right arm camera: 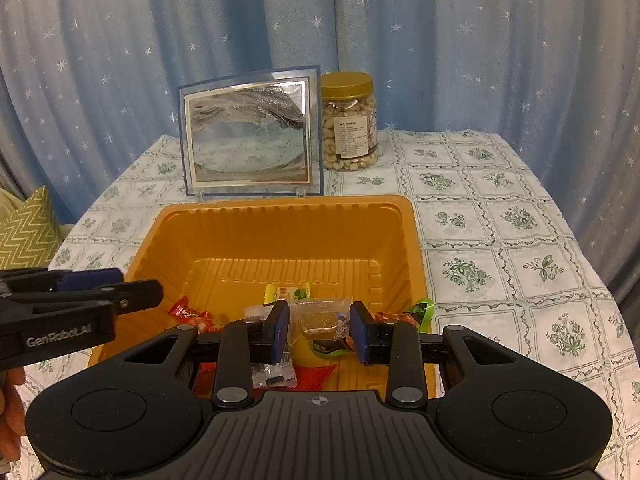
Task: Organize snacks
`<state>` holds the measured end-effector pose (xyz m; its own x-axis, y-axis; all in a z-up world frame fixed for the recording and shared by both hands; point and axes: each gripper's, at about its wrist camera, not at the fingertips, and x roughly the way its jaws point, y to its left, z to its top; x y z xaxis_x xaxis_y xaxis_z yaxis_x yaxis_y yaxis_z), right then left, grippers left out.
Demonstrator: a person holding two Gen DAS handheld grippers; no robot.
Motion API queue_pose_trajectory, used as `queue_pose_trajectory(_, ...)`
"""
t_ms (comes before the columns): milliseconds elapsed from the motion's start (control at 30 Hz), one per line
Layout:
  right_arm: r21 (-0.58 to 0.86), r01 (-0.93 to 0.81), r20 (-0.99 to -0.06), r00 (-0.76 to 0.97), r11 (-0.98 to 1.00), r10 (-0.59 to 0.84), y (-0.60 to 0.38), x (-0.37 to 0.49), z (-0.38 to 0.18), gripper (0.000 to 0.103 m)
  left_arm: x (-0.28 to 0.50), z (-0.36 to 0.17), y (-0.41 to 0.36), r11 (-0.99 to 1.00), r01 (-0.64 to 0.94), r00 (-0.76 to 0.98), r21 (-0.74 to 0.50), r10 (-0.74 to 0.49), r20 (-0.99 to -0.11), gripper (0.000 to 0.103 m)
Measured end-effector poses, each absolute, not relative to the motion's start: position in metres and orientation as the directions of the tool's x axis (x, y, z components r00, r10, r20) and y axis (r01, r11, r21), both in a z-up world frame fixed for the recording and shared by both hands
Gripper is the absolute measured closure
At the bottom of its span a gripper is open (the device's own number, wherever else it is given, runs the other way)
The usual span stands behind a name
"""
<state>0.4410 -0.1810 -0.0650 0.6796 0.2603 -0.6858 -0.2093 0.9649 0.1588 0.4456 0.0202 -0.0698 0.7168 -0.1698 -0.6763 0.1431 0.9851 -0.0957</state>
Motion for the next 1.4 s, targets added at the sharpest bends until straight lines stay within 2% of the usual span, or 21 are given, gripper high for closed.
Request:
queue_pose_trajectory(467,0.208,-0.237,-0.64,0.701,0.949,0.316,-0.172,0.446,-0.053,0.069,0.436,-0.07,0.032,0.988,0.125,0.718,-0.086,-0.15,-0.68,0.058)
queue_pose_trajectory(500,0.225,-0.243,-0.638,0.696,0.944,0.331,-0.172,0.448,-0.054,0.066,0.436,-0.071,0.033,0.989,0.124,0.718,-0.083,-0.148,-0.68,0.055)
queue_pose_trajectory(533,0.246,-0.239,-0.637,0.691,0.939,0.342,-0.173,0.45,-0.055,0.05,0.436,-0.071,0.033,0.989,0.123,0.718,-0.08,-0.144,-0.681,0.049)
queue_pose_trajectory(600,0.28,-0.215,-0.628,0.696,0.936,0.348,-0.177,0.45,-0.057,0.03,0.435,-0.072,0.034,0.99,0.115,0.72,-0.075,-0.135,-0.681,0.041)
queue_pose_trajectory(900,0.269,-0.197,-0.637,0.698,0.943,0.327,-0.184,0.444,-0.059,0.03,0.429,-0.074,0.041,0.992,0.098,0.714,-0.084,-0.129,-0.688,0.035)
queue_pose_trajectory(967,0.264,-0.194,-0.638,0.7,0.945,0.322,-0.186,0.442,-0.057,0.03,0.426,-0.073,0.041,0.992,0.095,0.715,-0.083,-0.126,-0.687,0.028)
queue_pose_trajectory(1033,0.261,-0.188,-0.636,0.704,0.947,0.315,-0.189,0.438,-0.054,0.03,0.42,-0.07,0.042,0.993,0.083,0.727,-0.083,-0.118,-0.677,0.017)
queue_pose_trajectory(1300,0.253,-0.162,-0.661,0.691,0.954,0.292,-0.205,0.414,-0.046,0.03,0.393,-0.059,0.044,0.993,0.06,0.737,-0.097,-0.11,-0.667,0.002)
queue_pose_trajectory(1400,0.243,-0.167,-0.682,0.672,0.956,0.29,-0.207,0.397,-0.046,0.03,0.378,-0.054,0.044,0.993,0.049,0.738,-0.109,-0.11,-0.666,0.0)
